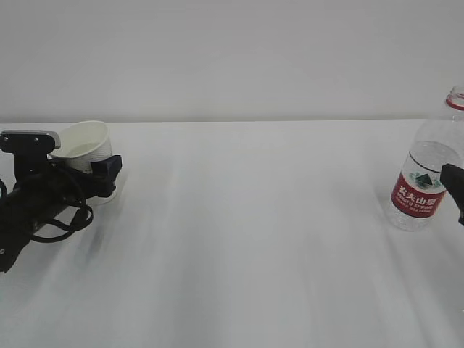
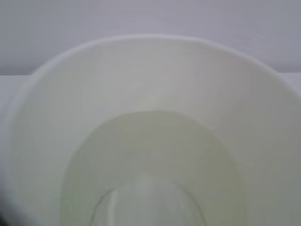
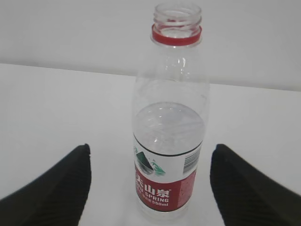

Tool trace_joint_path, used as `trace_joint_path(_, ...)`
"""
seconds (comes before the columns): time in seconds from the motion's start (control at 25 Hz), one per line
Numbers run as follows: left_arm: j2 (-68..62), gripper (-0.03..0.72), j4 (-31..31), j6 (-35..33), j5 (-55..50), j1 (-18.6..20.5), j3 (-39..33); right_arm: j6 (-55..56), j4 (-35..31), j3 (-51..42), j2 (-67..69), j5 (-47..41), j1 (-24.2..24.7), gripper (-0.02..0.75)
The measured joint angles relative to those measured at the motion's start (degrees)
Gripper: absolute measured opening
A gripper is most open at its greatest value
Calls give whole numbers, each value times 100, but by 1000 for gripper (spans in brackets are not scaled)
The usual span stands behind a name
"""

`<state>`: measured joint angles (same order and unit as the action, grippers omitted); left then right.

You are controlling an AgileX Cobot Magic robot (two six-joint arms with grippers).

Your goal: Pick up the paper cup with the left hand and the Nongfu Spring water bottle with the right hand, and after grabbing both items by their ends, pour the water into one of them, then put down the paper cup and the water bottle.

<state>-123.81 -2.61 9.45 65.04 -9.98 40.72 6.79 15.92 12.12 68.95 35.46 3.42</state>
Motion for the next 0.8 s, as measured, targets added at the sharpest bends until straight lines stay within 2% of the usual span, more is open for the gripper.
trace_joint_path(0.24,0,691,-8,245,21,0,-45,0,0,0,0,0,0,593)
trace_joint_path(0.8,149,691,-167,678,37,0,-795,0,0,0,0,0,0,593)
